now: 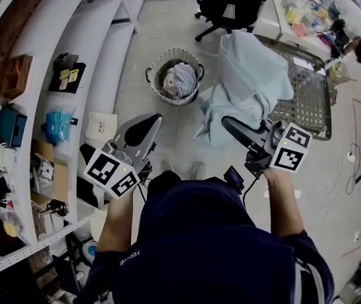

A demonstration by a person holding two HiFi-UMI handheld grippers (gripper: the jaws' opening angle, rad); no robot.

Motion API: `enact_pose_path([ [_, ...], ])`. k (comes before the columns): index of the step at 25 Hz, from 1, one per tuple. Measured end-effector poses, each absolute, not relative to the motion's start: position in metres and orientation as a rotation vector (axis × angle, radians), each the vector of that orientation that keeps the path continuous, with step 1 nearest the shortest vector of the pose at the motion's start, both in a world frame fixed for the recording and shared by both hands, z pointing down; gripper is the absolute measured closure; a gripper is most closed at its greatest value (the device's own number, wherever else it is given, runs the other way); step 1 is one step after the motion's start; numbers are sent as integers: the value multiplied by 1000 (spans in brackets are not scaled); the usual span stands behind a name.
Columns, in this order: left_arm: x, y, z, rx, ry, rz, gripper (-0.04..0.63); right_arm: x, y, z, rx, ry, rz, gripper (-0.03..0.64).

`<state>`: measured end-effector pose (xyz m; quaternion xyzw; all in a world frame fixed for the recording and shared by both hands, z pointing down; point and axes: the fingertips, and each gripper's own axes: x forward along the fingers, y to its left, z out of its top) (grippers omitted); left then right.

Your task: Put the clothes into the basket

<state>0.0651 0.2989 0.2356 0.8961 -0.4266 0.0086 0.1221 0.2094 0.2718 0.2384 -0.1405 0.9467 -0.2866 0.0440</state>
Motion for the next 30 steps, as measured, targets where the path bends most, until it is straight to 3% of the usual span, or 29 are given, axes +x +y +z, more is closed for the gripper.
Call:
enact_pose_path([
  [19, 67, 261, 247, 2608, -1233, 23, 589, 216, 240, 250, -449, 2915, -891, 480],
  [30, 25, 182, 272, 2568, -1173, 30, 589, 164, 168, 267, -440, 2923, -951, 480],
])
